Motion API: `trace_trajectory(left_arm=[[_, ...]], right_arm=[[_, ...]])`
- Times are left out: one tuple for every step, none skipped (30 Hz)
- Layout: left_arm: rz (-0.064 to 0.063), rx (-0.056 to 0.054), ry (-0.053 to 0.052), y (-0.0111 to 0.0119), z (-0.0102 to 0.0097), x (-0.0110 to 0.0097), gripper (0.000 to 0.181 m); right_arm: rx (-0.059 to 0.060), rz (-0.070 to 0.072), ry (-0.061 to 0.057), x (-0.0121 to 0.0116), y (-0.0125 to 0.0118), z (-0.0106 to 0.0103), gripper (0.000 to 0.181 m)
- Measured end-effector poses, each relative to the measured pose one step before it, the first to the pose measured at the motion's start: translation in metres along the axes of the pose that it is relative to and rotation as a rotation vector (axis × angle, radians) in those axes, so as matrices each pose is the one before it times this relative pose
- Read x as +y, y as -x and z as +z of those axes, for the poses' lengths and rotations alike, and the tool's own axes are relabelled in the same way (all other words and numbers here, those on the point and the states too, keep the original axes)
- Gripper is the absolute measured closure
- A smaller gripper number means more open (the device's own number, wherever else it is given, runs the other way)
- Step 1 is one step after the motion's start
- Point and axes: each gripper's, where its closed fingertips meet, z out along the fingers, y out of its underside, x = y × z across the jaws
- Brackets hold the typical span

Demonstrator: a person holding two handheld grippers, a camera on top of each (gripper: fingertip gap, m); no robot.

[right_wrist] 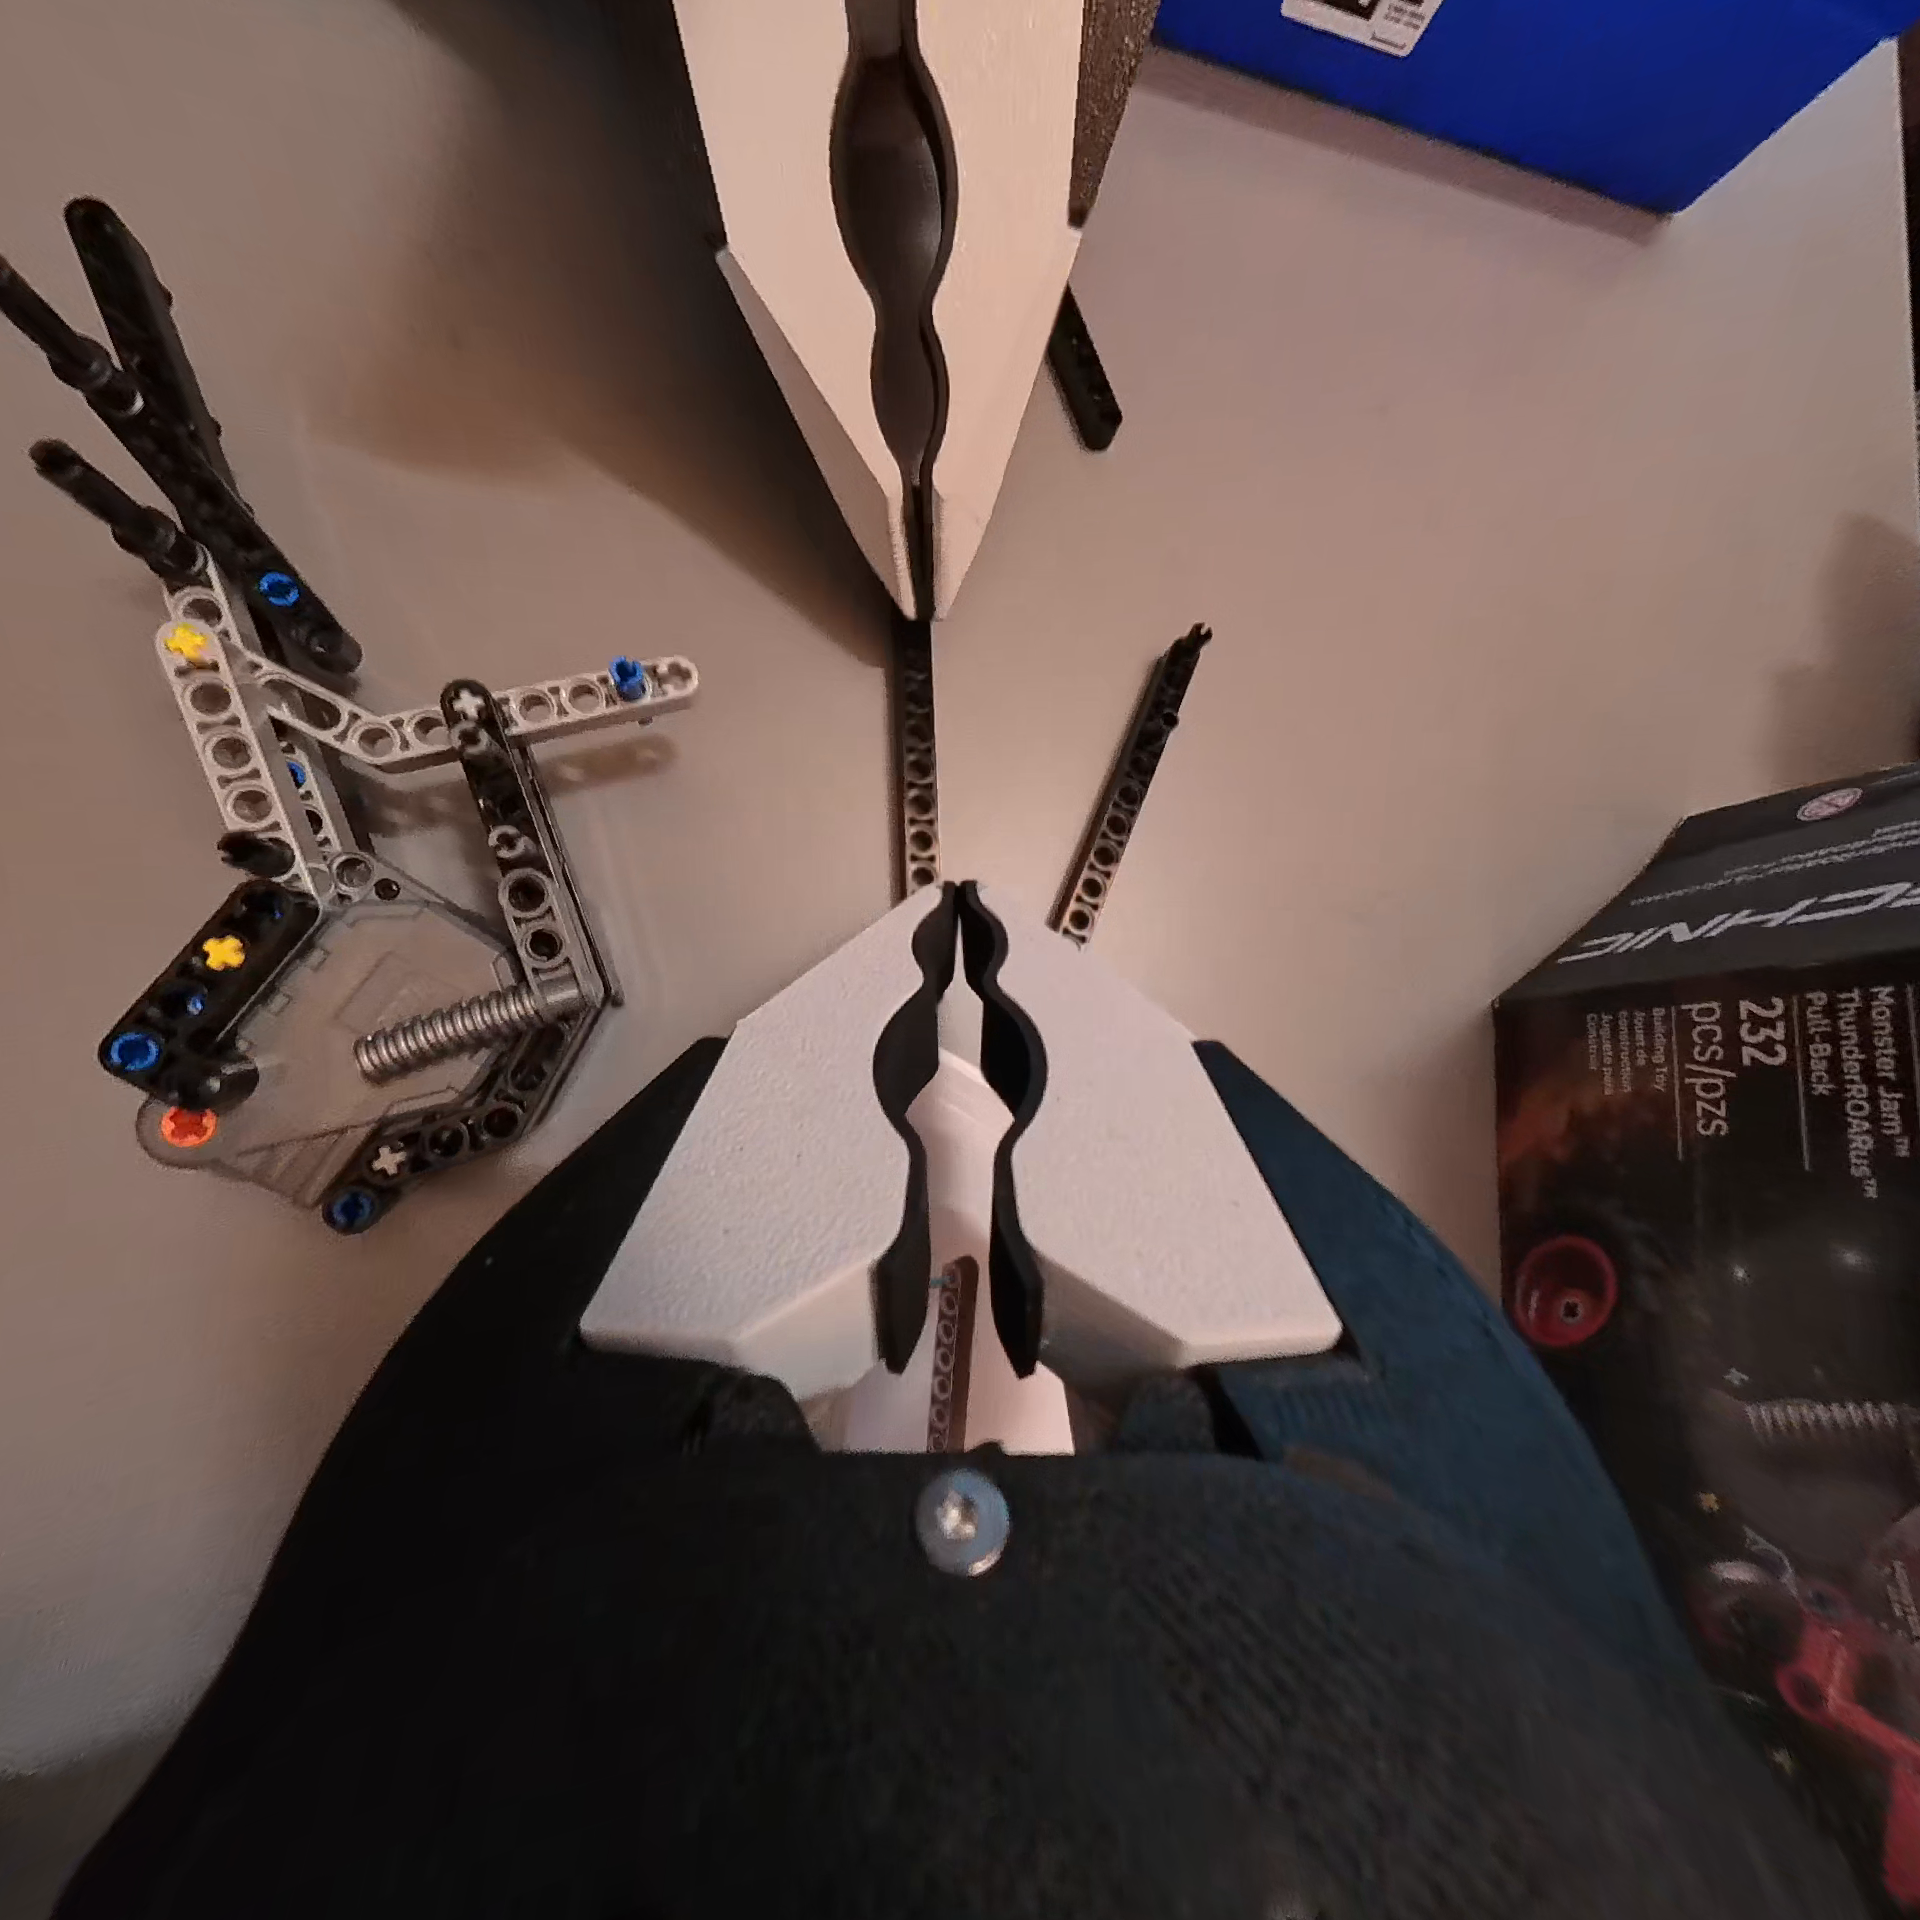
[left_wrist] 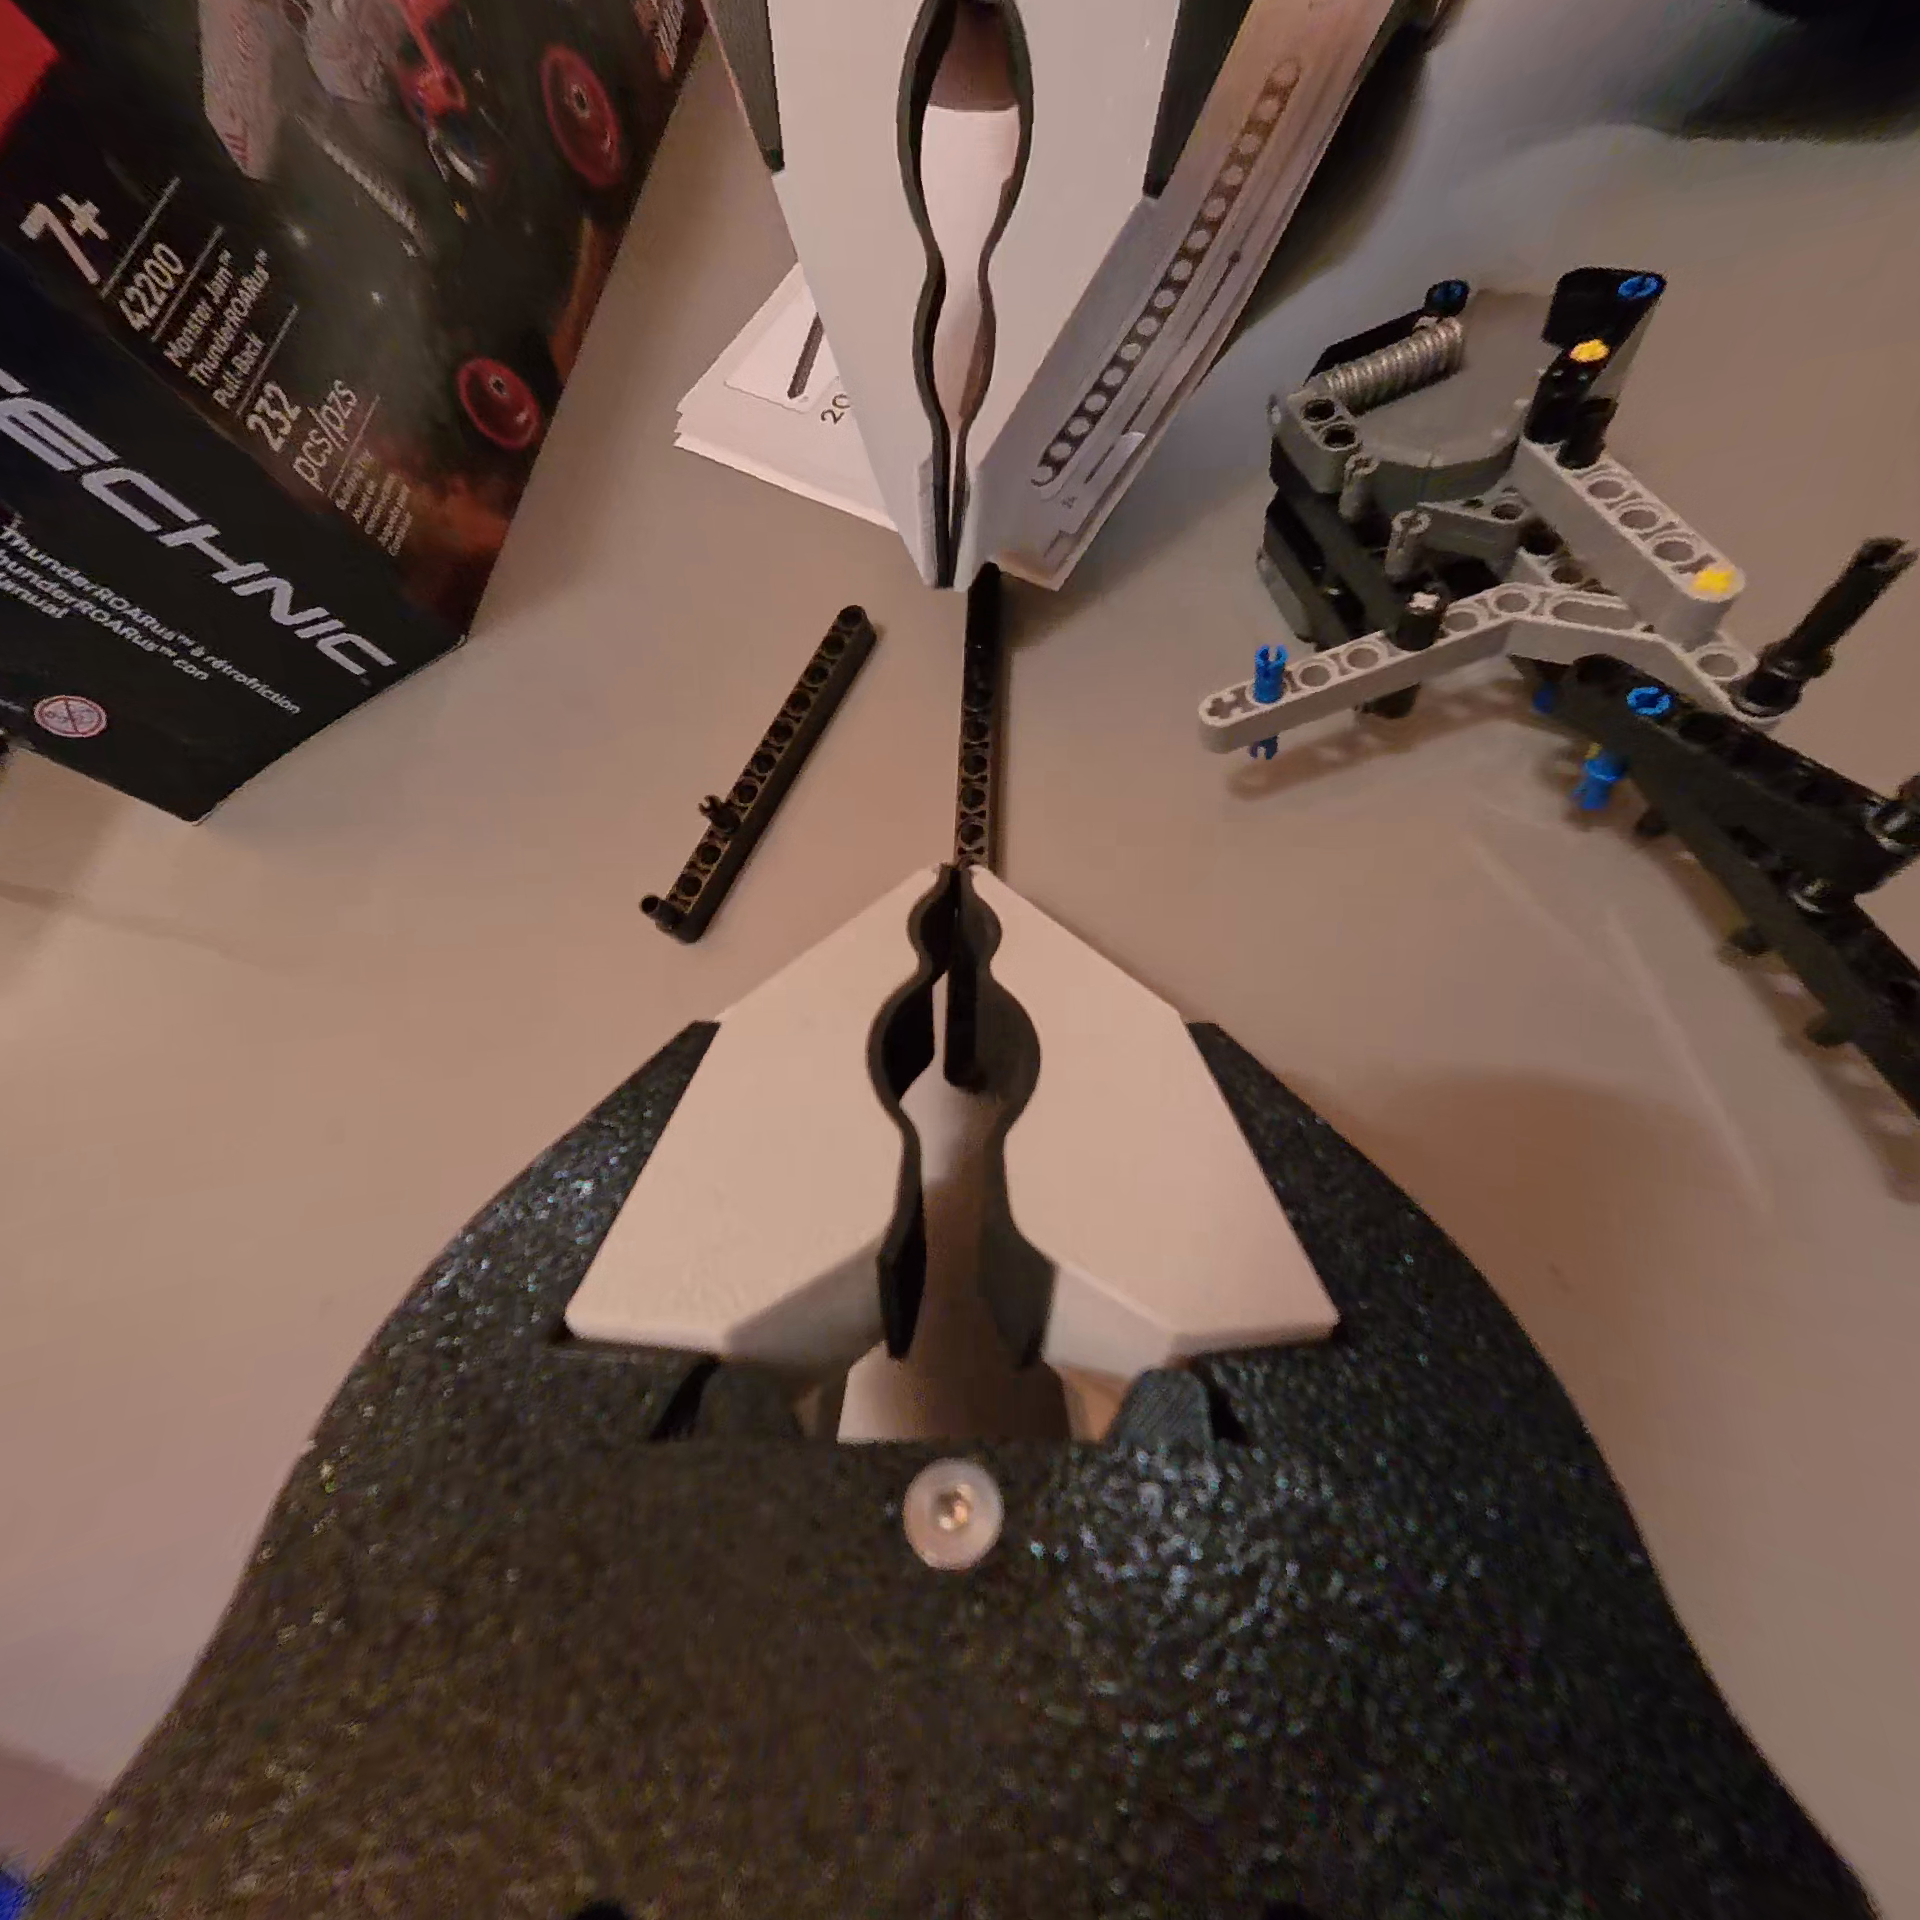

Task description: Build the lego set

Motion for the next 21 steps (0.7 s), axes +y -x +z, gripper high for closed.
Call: trace_trajectory(left_arm=[[-0.0032, 0.0045, -0.0068, -0.00064, 0.00131, -0.00133, 0.181], [0.0004, 0.0006, -0.0039, -0.00018, 0.00105, -0.00108, 0.181], [0.0007, 0.0012, 0.0022, -0.00016, 0.00091, -0.00030, 0.181], [0.0000, 0.0014, 0.0044, -0.00046, 0.00102, 0.00013, 0.181], [0.0012, 0.0005, 0.0058, -0.00027, 0.00104, 0.00061, 0.181], [0.0026, 0.0031, 0.0083, -0.00077, 0.00120, 0.00127, 0.181], [0.0023, 0.0038, 0.0079, -0.00080, 0.00134, 0.00126, 0.181], [0.0005, 0.0027, -0.0037, -0.00062, 0.00084, -0.00055, 0.181], [-0.0026, 0.0039, 0.0043, -0.00046, 0.00076, 0.00056, 0.181], [-0.0014, 0.0027, 0.0008, -0.00015, 0.00018, -0.00001, 0.181], [0.0013, 0.0008, 0.0027, 0.00006, 0.00002, 0.00008, 0.181], [-0.0011, 0.0016, 0.0047, 0.00012, 0.00005, 0.00016, 0.181], [-0.0060, 0.0022, 0.0043, 0.00024, 0.00025, -0.00005, 0.181], [-0.0077, 0.0034, 0.0021, 0.00012, 0.00038, -0.00018, 0.181], [-0.0074, 0.0027, -0.0004, 0.00033, 0.00042, -0.00027, 0.181], [-0.0064, 0.0018, -0.0012, 0.00037, 0.00040, -0.00021, 0.181], [-0.0040, 0.0030, -0.0007, 0.00012, 0.00018, -0.00018, 0.181], [-0.0026, 0.0045, 0.0000, -0.00007, -0.00015, 0.00000, 0.181], [-0.0017, 0.0086, -0.0020, -0.00063, -0.00049, -0.00041, 0.181], [-0.0023, -0.0007, -0.0149, 0.00064, -0.00116, -0.00274, 0.181], [-0.0060, -0.0062, -0.0373, 0.00169, -0.00128, -0.00685, 0.181]], right_arm=[[-0.0026, 0.0041, 0.0090, 0.00255, 0.00007, -0.00028, 0.181], [-0.0061, 0.0064, 0.0078, 0.00253, 0.00054, 0.00000, 0.181], [-0.0034, 0.0040, 0.0061, 0.00219, 0.00037, 0.00011, 0.181], [0.0027, 0.0014, 0.0035, 0.00160, -0.00061, -0.00006, 0.181], [0.0001, 0.0033, 0.0040, 0.00162, -0.00031, -0.00054, 0.181], [-0.0011, 0.0067, 0.0023, 0.00136, -0.00020, -0.00073, 0.181], [-0.0008, 0.0058, -0.0018, 0.00072, -0.00032, -0.00065, 0.181], [0.0011, 0.0031, -0.0030, 0.00033, -0.00045, -0.00032, 0.181], [-0.0017, 0.0027, 0.0004, 0.00073, 0.00003, 0.00001, 0.181], [-0.0035, 0.0031, 0.0039, 0.00107, 0.00042, 0.00027, 0.181], [-0.0019, 0.0008, 0.0057, 0.00120, 0.00029, 0.00046, 0.181], [0.0006, -0.0008, 0.0054, 0.00103, -0.00021, 0.00033, 0.181], [-0.0007, 0.0004, 0.0025, 0.00066, 0.00000, 0.00025, 0.181], [-0.0032, 0.0037, -0.0008, -0.00004, 0.00032, -0.00005, 0.181], [-0.0038, 0.0024, -0.0020, -0.00013, 0.00058, -0.00023, 0.181], [-0.0018, 0.0004, -0.0009, 0.00006, 0.00030, -0.00050, 0.181], [0.0009, 0.0012, 0.0009, 0.00042, -0.00030, -0.00066, 0.181], [0.0025, 0.0024, 0.0007, 0.00050, -0.00048, -0.00086, 0.181], [0.0026, 0.0018, 0.0003, 0.00061, -0.00055, -0.00124, 0.181], [0.0041, 0.0018, 0.0000, 0.00055, -0.00084, -0.00159, 0.181], [0.0050, 0.0025, -0.0030, 0.00025, -0.00094, -0.00187, 0.181]])
